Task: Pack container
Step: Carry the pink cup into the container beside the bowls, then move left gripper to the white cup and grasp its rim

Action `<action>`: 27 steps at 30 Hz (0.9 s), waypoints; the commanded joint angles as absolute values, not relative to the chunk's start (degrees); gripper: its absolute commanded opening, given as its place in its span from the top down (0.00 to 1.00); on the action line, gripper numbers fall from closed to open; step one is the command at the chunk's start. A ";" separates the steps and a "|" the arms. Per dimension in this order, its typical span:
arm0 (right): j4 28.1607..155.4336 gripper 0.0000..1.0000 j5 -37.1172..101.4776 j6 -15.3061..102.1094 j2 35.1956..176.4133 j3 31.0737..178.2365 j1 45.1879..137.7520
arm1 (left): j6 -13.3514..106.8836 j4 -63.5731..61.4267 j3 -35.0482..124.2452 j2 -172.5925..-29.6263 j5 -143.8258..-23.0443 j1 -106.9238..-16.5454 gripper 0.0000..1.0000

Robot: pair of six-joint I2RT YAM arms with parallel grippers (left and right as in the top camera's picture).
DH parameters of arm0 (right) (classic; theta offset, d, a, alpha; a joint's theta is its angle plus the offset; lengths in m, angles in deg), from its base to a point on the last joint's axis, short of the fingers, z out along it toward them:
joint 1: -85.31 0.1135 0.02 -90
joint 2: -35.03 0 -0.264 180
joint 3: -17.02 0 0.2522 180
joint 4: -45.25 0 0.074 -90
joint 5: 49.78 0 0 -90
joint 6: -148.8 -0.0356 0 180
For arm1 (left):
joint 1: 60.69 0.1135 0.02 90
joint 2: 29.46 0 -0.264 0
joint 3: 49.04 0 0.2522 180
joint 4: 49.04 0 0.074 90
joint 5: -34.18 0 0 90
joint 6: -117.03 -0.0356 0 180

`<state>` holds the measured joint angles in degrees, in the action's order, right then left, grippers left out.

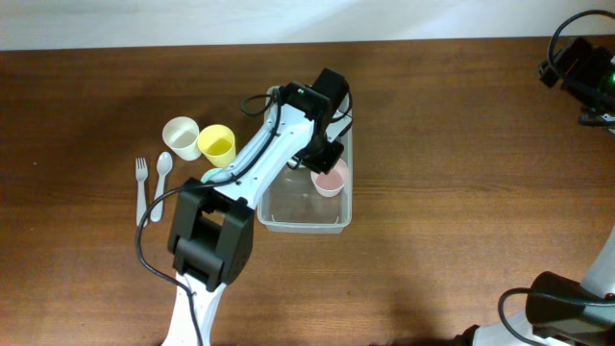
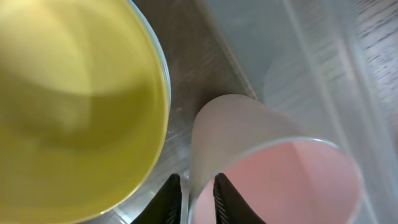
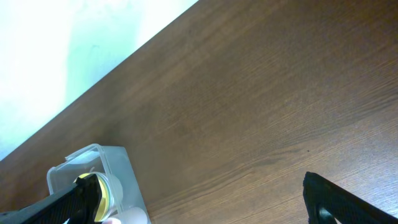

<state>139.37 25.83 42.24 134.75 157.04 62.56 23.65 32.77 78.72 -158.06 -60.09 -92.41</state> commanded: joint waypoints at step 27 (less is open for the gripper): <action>139.17 0.01 26.11 41.78 134.95 156.99 62.41 | 28.31 58.26 106.83 -155.59 -52.46 -62.34 0.45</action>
